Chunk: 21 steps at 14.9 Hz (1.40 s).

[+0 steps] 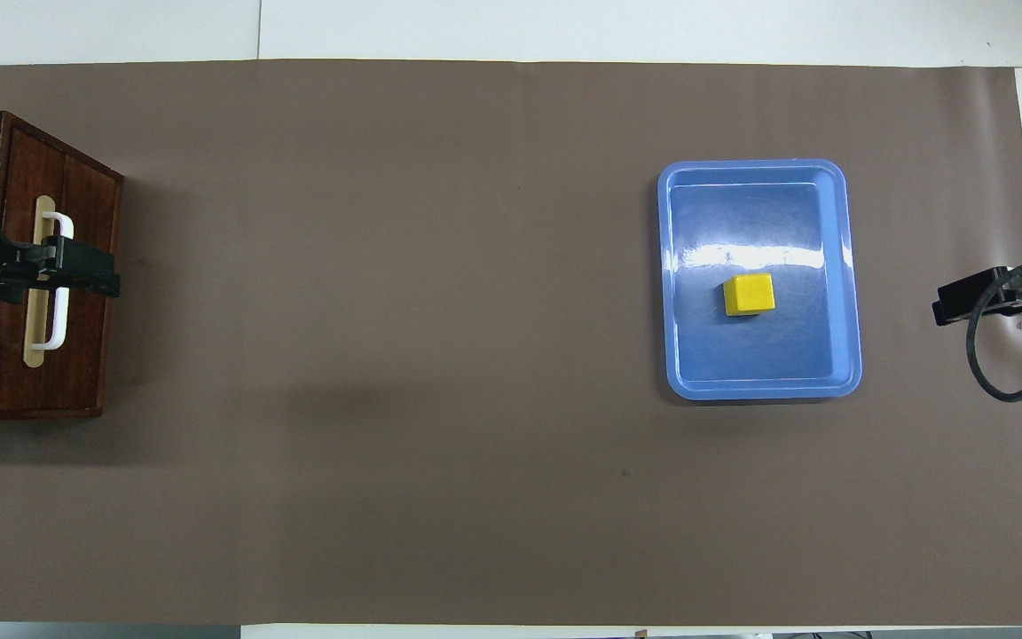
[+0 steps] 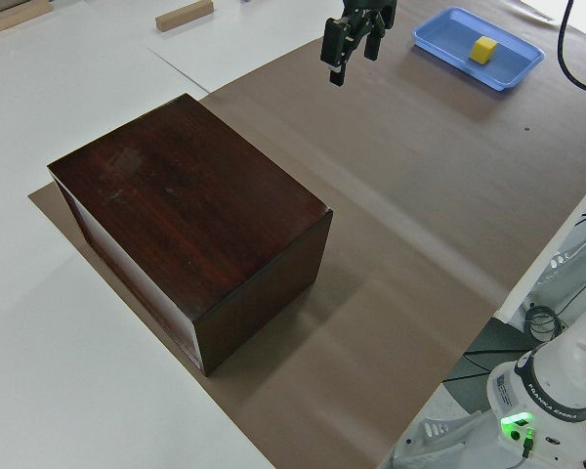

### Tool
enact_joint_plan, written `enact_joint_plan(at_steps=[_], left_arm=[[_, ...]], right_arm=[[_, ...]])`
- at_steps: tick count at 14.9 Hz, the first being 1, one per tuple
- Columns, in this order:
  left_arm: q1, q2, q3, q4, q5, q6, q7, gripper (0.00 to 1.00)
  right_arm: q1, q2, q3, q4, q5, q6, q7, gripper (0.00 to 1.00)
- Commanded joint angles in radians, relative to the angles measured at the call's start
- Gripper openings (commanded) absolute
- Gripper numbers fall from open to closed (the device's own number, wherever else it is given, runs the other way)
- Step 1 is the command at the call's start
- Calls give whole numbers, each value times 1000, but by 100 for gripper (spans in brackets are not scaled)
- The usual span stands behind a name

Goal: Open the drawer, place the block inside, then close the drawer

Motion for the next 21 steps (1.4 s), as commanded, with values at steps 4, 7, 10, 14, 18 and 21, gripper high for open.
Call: enact_joint_plan(at_steps=[4, 7, 10, 14, 18, 21], left_arm=[[8, -8, -3, -3, -3, 7, 16, 100], [2, -6, -3, -9, 3, 25, 17, 100], [-9, -1, -8, -55, 61, 88, 14, 100], [-60, 81, -9, -72, 236, 160, -36, 100], [-61, 110, -9, -158, 363, 287, -58, 100], [-57, 150, -9, -172, 454, 326, -61, 100]], right_arm=[[-13, -5, 4, 6, 1, -12, -24, 100], [-5, -5, 4, 6, -1, -12, -19, 100], [-16, -7, 0, 6, 8, -3, -68, 100], [-13, 9, -3, -31, 9, 134, 215, 100], [-22, 145, -6, 53, 30, 148, 481, 100], [-20, 234, -6, 156, 47, 116, 728, 100]])
